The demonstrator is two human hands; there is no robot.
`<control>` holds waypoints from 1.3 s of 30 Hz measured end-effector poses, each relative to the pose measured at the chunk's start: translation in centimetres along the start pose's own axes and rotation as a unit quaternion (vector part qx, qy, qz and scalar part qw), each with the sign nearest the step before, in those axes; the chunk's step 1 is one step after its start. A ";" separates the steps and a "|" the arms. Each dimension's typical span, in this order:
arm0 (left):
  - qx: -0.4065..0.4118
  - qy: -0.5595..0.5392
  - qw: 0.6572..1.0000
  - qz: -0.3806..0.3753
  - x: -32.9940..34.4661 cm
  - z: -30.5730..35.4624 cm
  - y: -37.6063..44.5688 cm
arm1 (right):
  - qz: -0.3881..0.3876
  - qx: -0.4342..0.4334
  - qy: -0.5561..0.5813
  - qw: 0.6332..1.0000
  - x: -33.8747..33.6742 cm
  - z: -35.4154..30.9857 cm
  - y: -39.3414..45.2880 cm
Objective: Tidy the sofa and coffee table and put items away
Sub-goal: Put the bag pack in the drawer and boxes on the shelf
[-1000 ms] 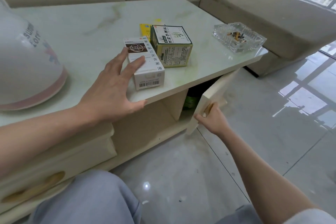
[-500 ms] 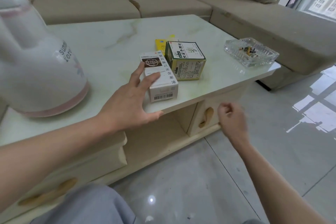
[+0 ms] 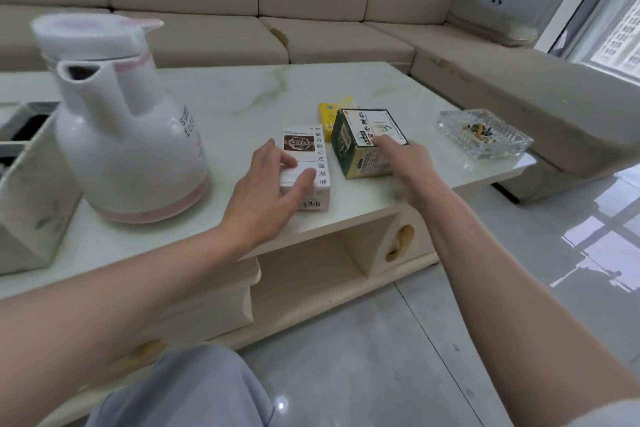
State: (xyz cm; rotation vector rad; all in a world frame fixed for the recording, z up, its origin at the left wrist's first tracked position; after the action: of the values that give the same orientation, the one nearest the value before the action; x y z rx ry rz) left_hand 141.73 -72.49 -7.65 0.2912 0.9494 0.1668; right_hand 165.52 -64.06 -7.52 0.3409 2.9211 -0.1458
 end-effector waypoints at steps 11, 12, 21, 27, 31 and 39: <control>-0.098 -0.163 0.973 -0.129 2.2 3.0 -1.9 | -0.043 -0.044 0.091 0.994 -2.5 1.3 -5.9; -0.084 -0.172 0.973 -0.130 2.4 3.8 -2.9 | -0.044 -0.041 0.100 0.993 -3.2 1.7 -6.8; -0.038 -0.200 0.971 -0.128 4.6 6.9 -9.8 | -0.031 0.032 0.181 0.983 -9.1 10.6 -11.7; -0.142 -0.197 0.929 -0.279 12.7 3.9 -14.4 | -0.090 0.137 0.075 0.984 -9.0 19.2 -12.1; -0.321 -0.203 0.836 -0.397 18.8 -0.3 -16.2 | -0.120 0.224 0.017 0.967 -5.8 25.8 -11.6; -0.482 -0.219 0.798 -0.287 25.4 -10.4 -12.9 | -0.103 0.189 -0.021 0.976 2.5 29.4 -4.8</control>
State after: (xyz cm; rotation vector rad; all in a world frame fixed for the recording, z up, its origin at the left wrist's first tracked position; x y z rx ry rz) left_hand 147.92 -76.13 -37.09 -0.8807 0.3589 0.0022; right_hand 167.39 -71.75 -36.35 0.0844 2.8673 -0.7338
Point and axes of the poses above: each hand's wrist, its own y-axis towards the middle knuckle, its own x-axis out of the palm, z = x × y, the point moved 8 cm from there along y, towards the middle knuckle, and after that the axes turned 8 degrees about y, right-handed, at the moved point
